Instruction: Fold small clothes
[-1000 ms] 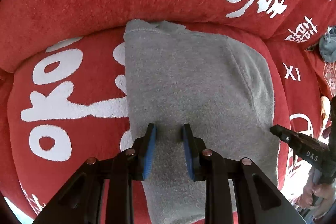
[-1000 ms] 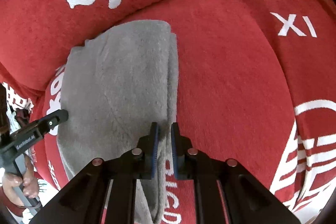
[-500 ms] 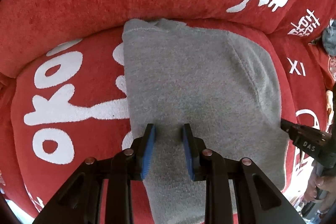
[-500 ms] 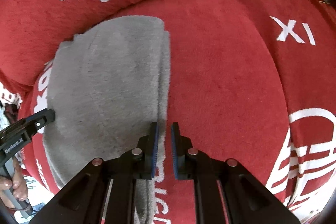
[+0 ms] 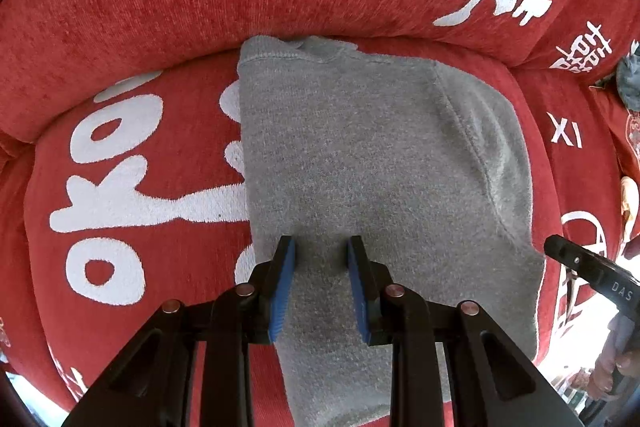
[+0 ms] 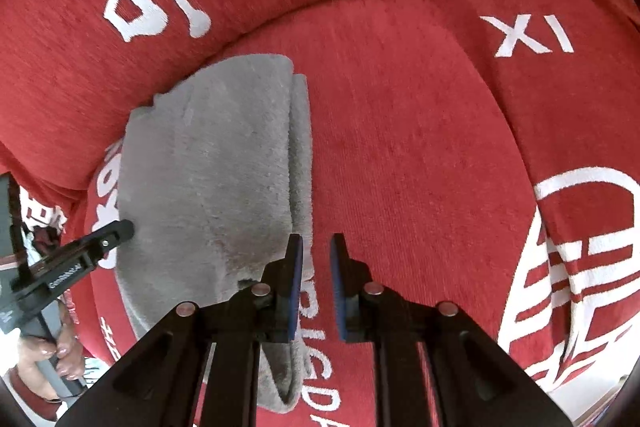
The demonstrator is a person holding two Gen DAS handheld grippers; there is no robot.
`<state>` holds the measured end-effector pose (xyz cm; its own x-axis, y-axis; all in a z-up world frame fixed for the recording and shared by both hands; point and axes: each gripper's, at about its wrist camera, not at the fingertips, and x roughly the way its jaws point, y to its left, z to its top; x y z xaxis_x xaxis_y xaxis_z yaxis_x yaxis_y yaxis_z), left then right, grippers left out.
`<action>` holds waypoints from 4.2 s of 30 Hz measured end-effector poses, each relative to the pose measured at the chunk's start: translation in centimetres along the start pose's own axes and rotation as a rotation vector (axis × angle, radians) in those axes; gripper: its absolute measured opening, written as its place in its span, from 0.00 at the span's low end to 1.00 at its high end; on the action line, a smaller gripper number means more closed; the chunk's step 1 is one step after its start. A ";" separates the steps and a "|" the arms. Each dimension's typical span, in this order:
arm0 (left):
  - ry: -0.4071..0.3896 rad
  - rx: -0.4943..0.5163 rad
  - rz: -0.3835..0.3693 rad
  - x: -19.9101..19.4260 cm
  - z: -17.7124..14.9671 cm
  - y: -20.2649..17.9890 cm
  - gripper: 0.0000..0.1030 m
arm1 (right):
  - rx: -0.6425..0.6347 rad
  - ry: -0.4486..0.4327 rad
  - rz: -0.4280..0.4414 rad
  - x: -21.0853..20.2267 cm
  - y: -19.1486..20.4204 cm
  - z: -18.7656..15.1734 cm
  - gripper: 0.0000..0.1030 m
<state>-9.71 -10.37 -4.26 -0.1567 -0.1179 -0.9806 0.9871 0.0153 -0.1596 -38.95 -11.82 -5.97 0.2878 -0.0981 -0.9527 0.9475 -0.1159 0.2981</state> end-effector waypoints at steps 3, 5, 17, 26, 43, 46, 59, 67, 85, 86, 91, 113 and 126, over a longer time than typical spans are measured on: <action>0.005 0.002 0.043 -0.2 0.0 0.1 0.63 | 0.009 0.001 0.011 0.0 0.1 -0.2 0.16; -0.007 0.010 0.048 -0.5 0.0 0.1 0.63 | 0.020 0.005 0.018 0.2 0.2 -0.3 0.16; 0.025 -0.074 -0.044 -0.9 0.4 2.1 0.63 | 0.055 0.020 0.054 0.7 -0.3 -0.4 0.18; -0.015 -0.089 -0.014 -1.3 1.6 3.6 1.00 | 0.166 0.002 0.198 0.7 -2.5 -0.1 0.44; 0.171 -0.093 -0.348 5.6 2.9 5.9 1.00 | 0.191 0.147 0.540 5.9 -5.0 2.3 0.52; 0.184 -0.075 -0.369 6.6 3.4 5.0 1.00 | 0.161 0.170 0.580 6.4 -4.8 2.8 0.52; 0.152 -0.095 -0.344 7.2 3.7 3.6 1.00 | 0.085 0.212 0.653 8.6 -1.2 4.0 0.54; 0.071 -0.083 -0.341 4.9 3.1 3.6 0.54 | 0.177 0.187 0.667 7.5 -0.1 2.3 0.27; -0.015 -0.044 -0.428 -6.0 -2.2 10.1 0.50 | 0.182 0.167 0.823 0.9 8.1 -4.0 0.27; -0.012 -0.047 -0.417 -6.5 -2.9 10.8 0.50 | 0.181 0.174 0.825 1.0 8.9 -4.6 0.27; 0.009 -0.073 -0.365 -7.5 -6.3 14.0 0.50 | 0.185 0.230 0.837 2.8 12.8 -7.9 0.27; -0.027 -0.183 -0.028 -6.0 -11.9 20.4 0.76 | 0.110 0.177 0.392 2.5 12.8 -9.4 0.50; 0.003 -0.071 0.046 -3.7 -12.3 14.7 0.76 | -0.037 0.203 0.151 5.8 14.1 -11.4 0.07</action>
<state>4.97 2.53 -4.41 -0.1112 -0.1123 -0.9874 0.9884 0.0907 -0.1217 -22.30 -2.80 -7.95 0.4450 0.0892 -0.8911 0.8950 -0.0781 0.4391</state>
